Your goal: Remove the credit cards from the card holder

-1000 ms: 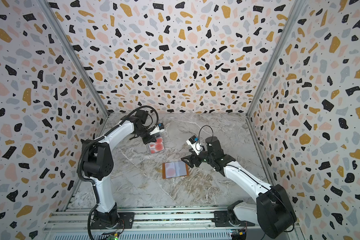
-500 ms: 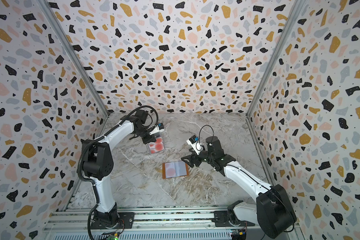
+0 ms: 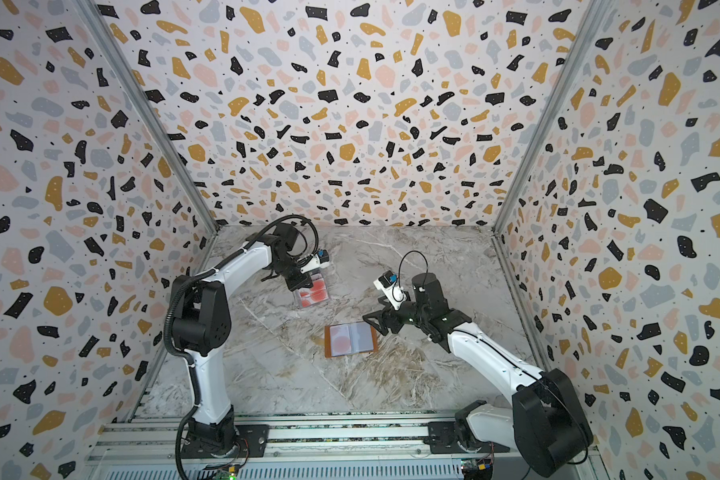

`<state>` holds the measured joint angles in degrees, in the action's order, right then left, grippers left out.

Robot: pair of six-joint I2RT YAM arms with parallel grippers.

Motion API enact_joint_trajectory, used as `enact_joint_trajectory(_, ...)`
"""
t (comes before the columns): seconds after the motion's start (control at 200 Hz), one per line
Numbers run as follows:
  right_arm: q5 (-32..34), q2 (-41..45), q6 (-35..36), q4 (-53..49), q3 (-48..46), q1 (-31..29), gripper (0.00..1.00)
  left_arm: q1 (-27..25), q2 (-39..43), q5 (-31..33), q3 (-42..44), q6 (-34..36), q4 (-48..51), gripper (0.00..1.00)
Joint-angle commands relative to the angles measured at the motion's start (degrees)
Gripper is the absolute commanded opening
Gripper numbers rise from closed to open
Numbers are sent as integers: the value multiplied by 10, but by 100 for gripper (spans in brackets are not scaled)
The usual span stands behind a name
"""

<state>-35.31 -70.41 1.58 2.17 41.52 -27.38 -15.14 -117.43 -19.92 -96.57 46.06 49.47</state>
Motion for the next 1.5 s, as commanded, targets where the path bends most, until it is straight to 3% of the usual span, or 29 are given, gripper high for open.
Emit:
enact_joint_trajectory(0.0, -6, 9, 2, 7, -4, 2, 82, 3, -5, 1, 5, 5, 10, 0)
enact_joint_trajectory(0.486, -4, 12, 2, 9, -6, 3, 82, 2, -15, -1, 2, -15, 7, 0)
enact_joint_trajectory(0.731, -2, 13, 3, 9, -7, 3, 82, 1, -7, -3, -2, -27, 5, 14)
enact_joint_trajectory(0.966, -4, 12, 2, 11, -8, 4, 82, 1, 9, -4, -4, -37, -2, 18)
enact_joint_trajectory(1.336, 18, 2, -19, 14, -3, 5, 81, -2, 118, -28, 34, -76, -40, 20)
enact_joint_trajectory(1.497, 20, -8, -35, 12, 6, 5, 81, -13, 184, 13, 91, -147, -86, 23)
